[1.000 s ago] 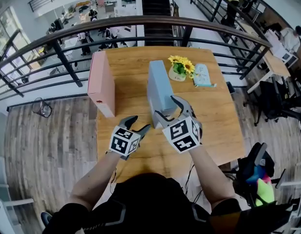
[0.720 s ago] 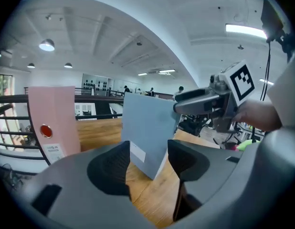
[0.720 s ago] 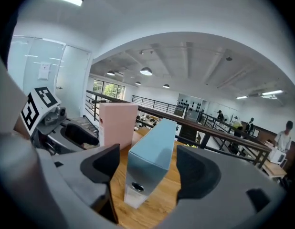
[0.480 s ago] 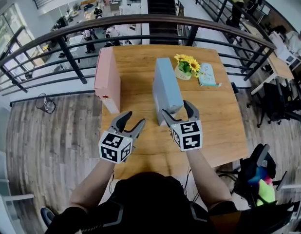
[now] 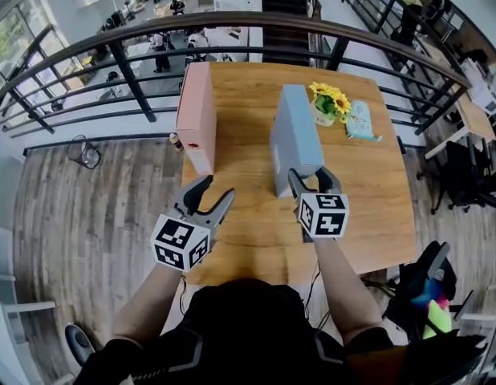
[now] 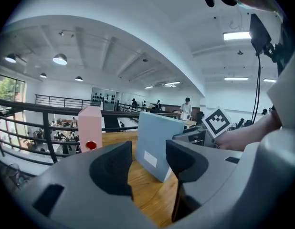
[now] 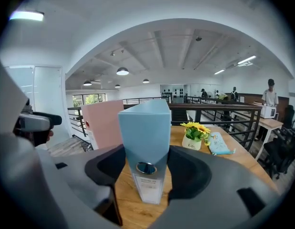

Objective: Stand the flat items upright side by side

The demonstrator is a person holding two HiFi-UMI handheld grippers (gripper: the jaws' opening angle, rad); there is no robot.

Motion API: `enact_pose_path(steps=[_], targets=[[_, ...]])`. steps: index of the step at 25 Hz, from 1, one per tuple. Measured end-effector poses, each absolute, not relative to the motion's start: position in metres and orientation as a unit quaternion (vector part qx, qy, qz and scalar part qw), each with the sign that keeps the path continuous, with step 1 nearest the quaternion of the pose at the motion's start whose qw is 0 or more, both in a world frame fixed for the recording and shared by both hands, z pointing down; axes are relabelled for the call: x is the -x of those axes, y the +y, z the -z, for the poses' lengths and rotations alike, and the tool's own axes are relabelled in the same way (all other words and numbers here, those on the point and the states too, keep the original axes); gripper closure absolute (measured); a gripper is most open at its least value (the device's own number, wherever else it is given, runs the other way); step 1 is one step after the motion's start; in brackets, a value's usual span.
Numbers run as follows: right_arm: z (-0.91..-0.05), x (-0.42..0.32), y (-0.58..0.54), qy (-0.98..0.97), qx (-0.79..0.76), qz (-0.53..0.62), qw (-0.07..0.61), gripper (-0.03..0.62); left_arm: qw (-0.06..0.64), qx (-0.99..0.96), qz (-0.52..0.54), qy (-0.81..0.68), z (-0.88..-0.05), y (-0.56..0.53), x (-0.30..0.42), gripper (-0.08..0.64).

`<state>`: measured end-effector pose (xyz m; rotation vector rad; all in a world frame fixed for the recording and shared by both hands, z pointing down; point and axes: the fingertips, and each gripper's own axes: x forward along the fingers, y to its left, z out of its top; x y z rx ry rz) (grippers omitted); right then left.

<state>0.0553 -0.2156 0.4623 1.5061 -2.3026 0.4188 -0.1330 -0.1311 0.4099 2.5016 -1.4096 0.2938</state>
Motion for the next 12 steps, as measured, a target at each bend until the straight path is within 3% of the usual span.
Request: enact_pose_path(steps=[12], targets=[[-0.461, 0.008, -0.245, -0.824, -0.523, -0.144, 0.164, 0.311, 0.120, -0.827, -0.083, -0.543, -0.405, -0.131, 0.203, 0.324]])
